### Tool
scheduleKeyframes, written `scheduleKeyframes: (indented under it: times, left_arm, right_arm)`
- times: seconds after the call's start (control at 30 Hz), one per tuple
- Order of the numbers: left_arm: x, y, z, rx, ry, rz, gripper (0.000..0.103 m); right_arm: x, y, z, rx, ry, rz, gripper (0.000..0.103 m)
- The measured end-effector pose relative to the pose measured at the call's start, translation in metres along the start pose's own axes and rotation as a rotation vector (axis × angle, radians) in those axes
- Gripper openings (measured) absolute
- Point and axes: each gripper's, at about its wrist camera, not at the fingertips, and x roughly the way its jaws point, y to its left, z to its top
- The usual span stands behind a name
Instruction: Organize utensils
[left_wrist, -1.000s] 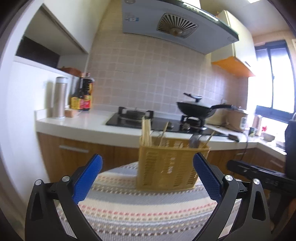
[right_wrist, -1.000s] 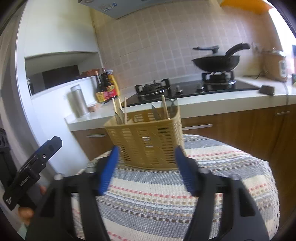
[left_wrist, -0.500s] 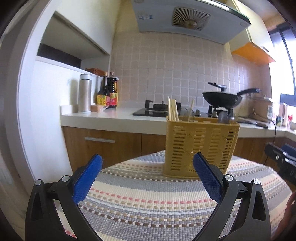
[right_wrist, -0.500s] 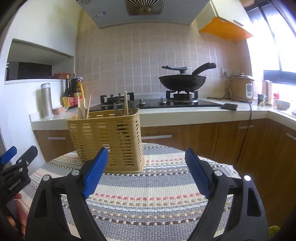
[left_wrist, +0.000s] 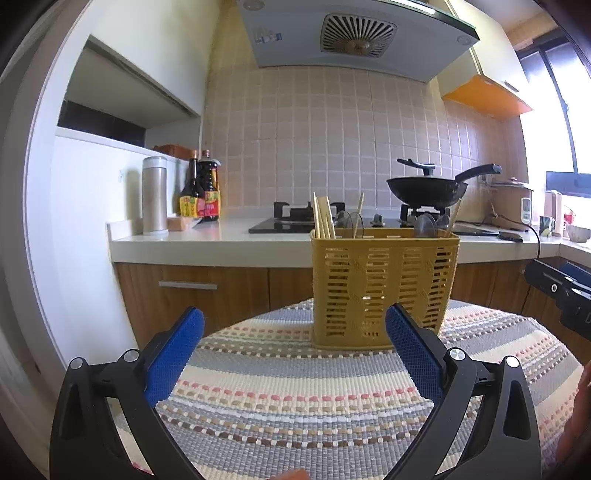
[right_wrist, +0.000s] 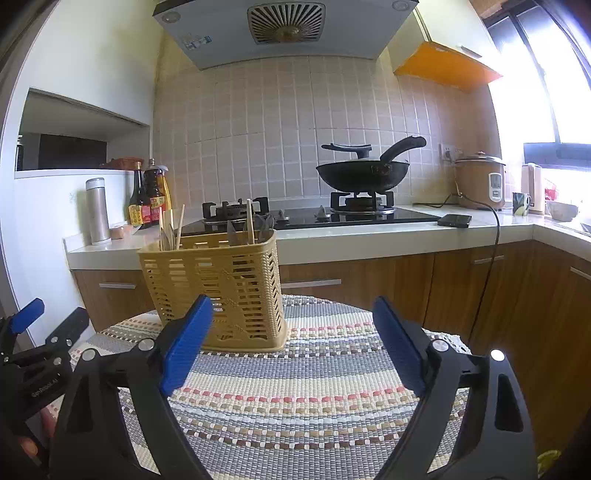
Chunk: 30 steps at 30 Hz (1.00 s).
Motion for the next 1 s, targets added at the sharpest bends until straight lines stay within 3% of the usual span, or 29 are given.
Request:
scheduleKeyframes:
  times: [0.57, 1.0]
  left_arm:
    - [0.0016, -0.0014, -0.0013, 0.015, 0.022, 0.004, 0.095]
    - [0.0035, 0.0037, -0.0005, -0.012, 0.038, 0.006, 0.095]
  right_arm:
    - [0.0020, 0.0068, -0.0004, -0.022, 0.023, 0.022, 0.095]
    - [0.0038, 0.0085, -0.0016, -0.038, 0.035, 0.019, 0.095]
